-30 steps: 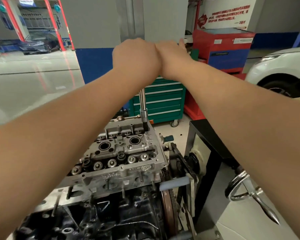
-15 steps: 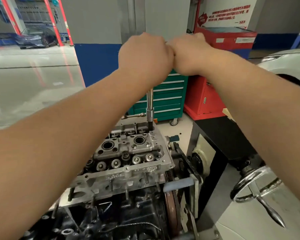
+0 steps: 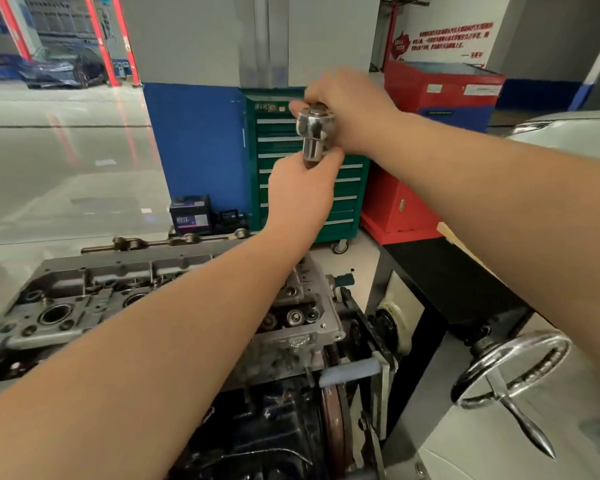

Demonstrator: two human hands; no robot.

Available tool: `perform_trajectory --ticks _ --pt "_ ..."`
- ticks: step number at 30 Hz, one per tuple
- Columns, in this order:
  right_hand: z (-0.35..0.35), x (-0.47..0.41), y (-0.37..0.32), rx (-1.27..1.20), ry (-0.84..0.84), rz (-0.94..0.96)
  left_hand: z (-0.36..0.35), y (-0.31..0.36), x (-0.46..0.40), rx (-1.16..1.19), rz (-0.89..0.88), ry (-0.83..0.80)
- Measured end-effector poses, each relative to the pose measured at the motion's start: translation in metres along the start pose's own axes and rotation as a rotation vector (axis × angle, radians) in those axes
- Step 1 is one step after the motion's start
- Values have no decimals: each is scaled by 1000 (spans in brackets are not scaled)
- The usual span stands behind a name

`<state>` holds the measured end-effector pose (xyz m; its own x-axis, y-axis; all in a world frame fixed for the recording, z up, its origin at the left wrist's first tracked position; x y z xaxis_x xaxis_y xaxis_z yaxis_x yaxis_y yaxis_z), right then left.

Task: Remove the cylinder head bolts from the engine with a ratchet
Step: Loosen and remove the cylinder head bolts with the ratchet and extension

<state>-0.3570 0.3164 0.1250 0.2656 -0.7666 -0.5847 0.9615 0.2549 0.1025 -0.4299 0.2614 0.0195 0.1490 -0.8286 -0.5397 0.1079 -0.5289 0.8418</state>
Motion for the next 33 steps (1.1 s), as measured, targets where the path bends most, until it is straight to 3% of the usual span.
perform_trajectory --ticks 3,6,9,14,19,27,33 --pt "17 32 39 133 -43 -181 -19 -11 -11 86 80 -226" --pt "52 80 47 301 35 -284 -24 -14 -16 91 18 -382" --pt "91 122 10 390 168 -144 -20 -16 -15 88 -13 -341" --pt "64 75 4 383 2 -152 -8 -29 -5 260 150 -167" --pt "20 28 -30 -1 -185 55 -11 -19 4 243 130 -204" --pt "29 27 -1 158 -108 -25 -16 -27 -2 167 156 -367" --pt "32 32 0 178 -72 -57 -17 -32 -7 177 143 -333"
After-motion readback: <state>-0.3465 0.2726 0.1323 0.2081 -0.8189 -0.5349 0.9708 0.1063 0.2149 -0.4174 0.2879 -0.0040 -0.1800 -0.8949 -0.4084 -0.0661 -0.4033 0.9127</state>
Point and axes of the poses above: each hand's wrist, its own x-axis away from the middle knuckle, its own z-axis out of the back of the hand, y = z × x, the point moved 10 cm from there along -x, towards the middle knuckle, and after that the axes turned 11 degrees about -z, right-handed, at the moved point
